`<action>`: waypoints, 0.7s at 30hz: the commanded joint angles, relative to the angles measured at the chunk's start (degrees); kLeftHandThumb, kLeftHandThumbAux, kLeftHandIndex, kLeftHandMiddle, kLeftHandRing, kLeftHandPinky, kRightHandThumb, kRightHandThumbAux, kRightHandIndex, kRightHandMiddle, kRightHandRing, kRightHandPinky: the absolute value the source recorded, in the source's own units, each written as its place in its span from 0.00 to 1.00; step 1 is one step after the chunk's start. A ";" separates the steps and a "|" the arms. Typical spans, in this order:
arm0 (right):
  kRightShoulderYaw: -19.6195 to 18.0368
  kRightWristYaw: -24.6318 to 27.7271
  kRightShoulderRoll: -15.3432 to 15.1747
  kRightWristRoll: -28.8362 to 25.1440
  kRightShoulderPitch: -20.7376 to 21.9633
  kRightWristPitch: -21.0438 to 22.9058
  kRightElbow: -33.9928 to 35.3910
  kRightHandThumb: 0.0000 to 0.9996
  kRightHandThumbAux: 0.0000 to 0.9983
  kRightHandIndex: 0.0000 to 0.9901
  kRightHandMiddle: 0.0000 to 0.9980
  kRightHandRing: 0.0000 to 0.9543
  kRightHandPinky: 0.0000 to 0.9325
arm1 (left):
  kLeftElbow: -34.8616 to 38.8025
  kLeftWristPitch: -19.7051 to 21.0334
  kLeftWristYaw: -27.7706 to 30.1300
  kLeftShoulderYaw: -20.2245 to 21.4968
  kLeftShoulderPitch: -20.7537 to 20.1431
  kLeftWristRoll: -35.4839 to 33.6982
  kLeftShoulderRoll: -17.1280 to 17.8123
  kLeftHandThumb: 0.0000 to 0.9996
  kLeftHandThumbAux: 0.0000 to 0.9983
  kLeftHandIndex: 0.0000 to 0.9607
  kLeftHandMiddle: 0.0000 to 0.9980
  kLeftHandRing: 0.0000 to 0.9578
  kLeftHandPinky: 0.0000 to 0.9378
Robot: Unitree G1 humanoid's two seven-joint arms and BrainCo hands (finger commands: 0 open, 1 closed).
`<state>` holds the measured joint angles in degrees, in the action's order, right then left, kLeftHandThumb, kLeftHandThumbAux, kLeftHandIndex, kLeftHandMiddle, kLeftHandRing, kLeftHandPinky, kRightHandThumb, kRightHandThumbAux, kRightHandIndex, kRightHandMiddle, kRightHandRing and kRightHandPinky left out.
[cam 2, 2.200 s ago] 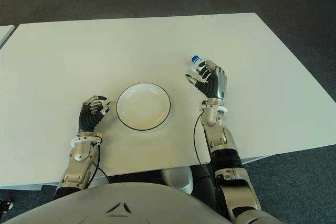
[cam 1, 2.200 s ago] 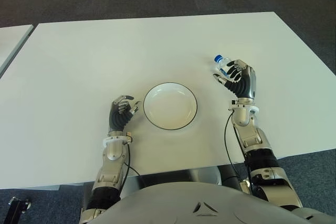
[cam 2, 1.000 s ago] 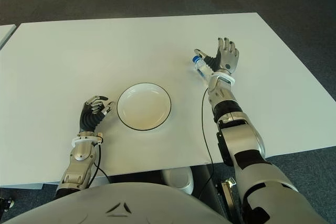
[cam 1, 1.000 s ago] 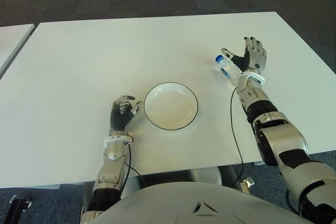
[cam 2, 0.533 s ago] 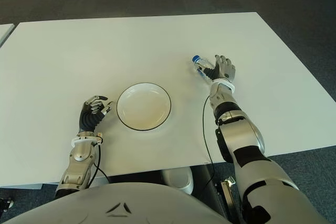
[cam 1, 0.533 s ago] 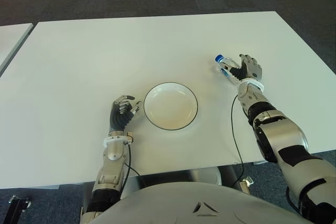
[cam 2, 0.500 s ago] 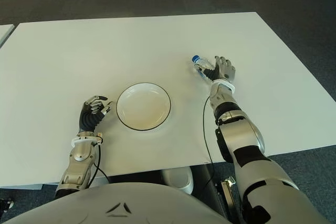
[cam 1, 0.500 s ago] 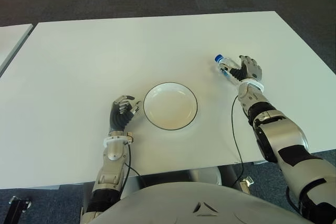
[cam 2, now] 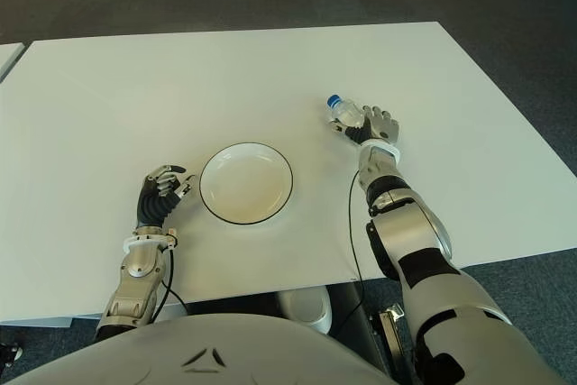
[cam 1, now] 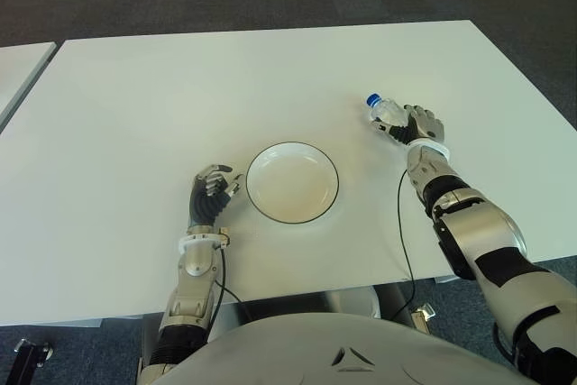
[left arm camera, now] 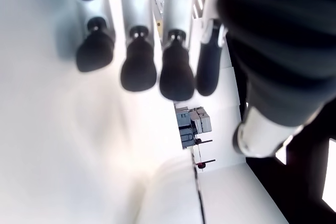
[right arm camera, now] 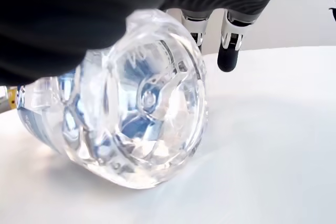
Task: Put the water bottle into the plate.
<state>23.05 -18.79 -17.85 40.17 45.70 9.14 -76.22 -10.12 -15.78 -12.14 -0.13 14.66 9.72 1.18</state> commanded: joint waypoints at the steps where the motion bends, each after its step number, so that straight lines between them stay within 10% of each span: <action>1: 3.35 7.33 3.35 1.07 -3.10 2.95 -1.73 0.59 0.17 0.00 0.00 0.00 0.00 | -1.26 0.95 -0.71 0.33 0.86 0.41 -0.29 0.70 0.72 0.45 0.77 0.80 0.83; 17: 9.96 17.11 4.43 3.71 -5.18 7.05 -3.30 0.62 0.30 0.00 0.00 0.00 0.00 | -2.63 -0.27 -1.45 0.49 0.27 0.83 -0.14 0.71 0.72 0.45 0.81 0.85 0.88; 21: 11.19 18.53 4.65 4.50 -5.35 7.62 -3.54 0.62 0.35 0.13 0.00 0.00 0.00 | -2.61 -0.63 -1.48 0.62 0.31 0.58 -0.23 0.71 0.72 0.45 0.80 0.85 0.86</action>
<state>32.58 -7.85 -15.76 44.36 48.05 16.36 -75.99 -11.37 -16.89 -12.90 0.01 14.55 10.12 1.19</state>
